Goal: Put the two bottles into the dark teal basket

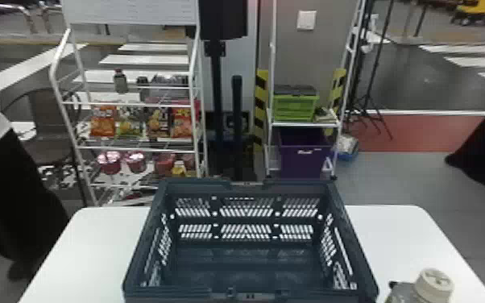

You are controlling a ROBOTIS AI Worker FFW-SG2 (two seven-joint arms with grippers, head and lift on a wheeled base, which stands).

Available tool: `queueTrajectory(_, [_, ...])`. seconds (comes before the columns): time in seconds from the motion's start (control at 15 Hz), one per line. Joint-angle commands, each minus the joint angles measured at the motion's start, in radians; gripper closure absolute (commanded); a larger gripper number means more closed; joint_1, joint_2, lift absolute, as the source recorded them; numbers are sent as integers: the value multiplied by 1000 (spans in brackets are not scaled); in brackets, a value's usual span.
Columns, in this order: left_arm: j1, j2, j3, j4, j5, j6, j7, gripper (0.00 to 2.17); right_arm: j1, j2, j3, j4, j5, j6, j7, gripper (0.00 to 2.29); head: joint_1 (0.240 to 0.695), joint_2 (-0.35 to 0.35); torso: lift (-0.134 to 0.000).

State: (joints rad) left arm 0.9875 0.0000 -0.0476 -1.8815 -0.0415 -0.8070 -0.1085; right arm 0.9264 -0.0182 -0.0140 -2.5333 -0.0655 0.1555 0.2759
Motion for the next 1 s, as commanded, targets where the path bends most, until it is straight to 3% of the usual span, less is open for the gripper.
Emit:
queueTrajectory(0.0, [-3, -3, 0, 16, 2, -22, 1, 2145, -86, 19, 17, -45, 29, 184, -1, 2287, 499, 0, 0])
queueTrajectory(0.13, [-9, -3, -2, 35, 5, -28, 1, 2148, -158, 19, 60, -53, 69, 283, -6, 2287, 499, 0, 0])
queueTrajectory(0.27, [-27, -3, -2, 56, 9, -25, 0, 2148, -294, 19, 74, -70, 69, 537, -43, 2287, 499, 0, 0])
queueTrajectory(0.4, [-32, -3, -3, 79, 9, -37, 0, 2148, -354, 19, 88, -59, 78, 546, -57, 2287, 499, 0, 0])
queueTrajectory(0.53, [-44, -3, -3, 102, 12, -37, 0, 2148, -459, 19, 117, -32, 78, 681, -83, 2287, 499, 0, 0])
queueTrajectory(0.6, [-50, -3, -3, 113, 18, -37, 0, 2148, -546, 0, 152, -13, 65, 813, -121, 2287, 499, 0, 0])
queueTrajectory(0.67, [-55, -3, -3, 122, 22, -40, 0, 2148, -603, -16, 177, 24, 61, 844, -153, 2287, 499, 0, 0])
queueTrajectory(0.93, [-67, -3, -2, 188, 48, -126, -2, 2148, -827, -8, 272, 182, 50, 1007, -201, 2287, 499, 0, 0])
